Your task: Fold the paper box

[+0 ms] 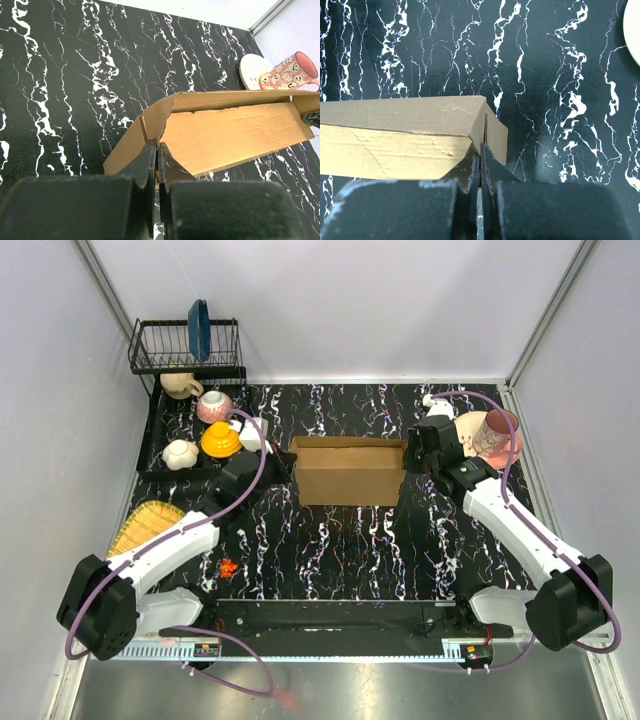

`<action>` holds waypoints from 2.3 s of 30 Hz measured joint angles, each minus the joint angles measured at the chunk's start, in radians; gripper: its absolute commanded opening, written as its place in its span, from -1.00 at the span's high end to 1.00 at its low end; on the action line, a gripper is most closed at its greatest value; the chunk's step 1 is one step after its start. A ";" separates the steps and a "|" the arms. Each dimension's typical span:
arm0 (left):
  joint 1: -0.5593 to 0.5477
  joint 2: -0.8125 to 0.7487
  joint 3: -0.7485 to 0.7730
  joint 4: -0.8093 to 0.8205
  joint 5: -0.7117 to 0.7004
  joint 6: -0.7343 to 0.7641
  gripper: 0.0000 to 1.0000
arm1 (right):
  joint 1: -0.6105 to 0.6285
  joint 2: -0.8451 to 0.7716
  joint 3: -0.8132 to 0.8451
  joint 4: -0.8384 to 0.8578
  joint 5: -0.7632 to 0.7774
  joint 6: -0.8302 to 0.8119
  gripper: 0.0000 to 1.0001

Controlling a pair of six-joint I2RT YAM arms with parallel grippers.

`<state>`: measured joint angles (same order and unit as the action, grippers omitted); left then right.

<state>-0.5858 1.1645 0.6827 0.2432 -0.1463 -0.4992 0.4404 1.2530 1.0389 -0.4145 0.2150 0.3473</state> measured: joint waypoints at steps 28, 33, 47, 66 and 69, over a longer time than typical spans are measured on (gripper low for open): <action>-0.090 -0.023 -0.132 0.195 -0.201 0.051 1.00 | 0.005 -0.109 -0.036 -0.107 -0.052 0.058 0.14; -0.095 -0.023 -0.125 0.180 -0.217 0.059 1.00 | 0.005 -0.126 -0.036 -0.106 -0.061 0.058 0.13; -0.099 -0.022 -0.094 0.119 -0.248 0.063 1.00 | 0.005 -0.163 -0.034 -0.045 -0.070 0.061 0.21; -0.111 -0.017 -0.070 0.083 -0.252 0.085 1.00 | 0.005 -0.076 -0.010 0.053 -0.042 0.037 1.00; -0.112 -0.017 -0.066 0.077 -0.251 0.086 1.00 | 0.005 -0.076 -0.011 0.054 -0.040 0.028 1.00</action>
<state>-0.6975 1.1477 0.6163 0.3199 -0.3977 -0.4129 0.4454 1.1774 1.0279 -0.3603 0.1745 0.3756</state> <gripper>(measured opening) 0.008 0.012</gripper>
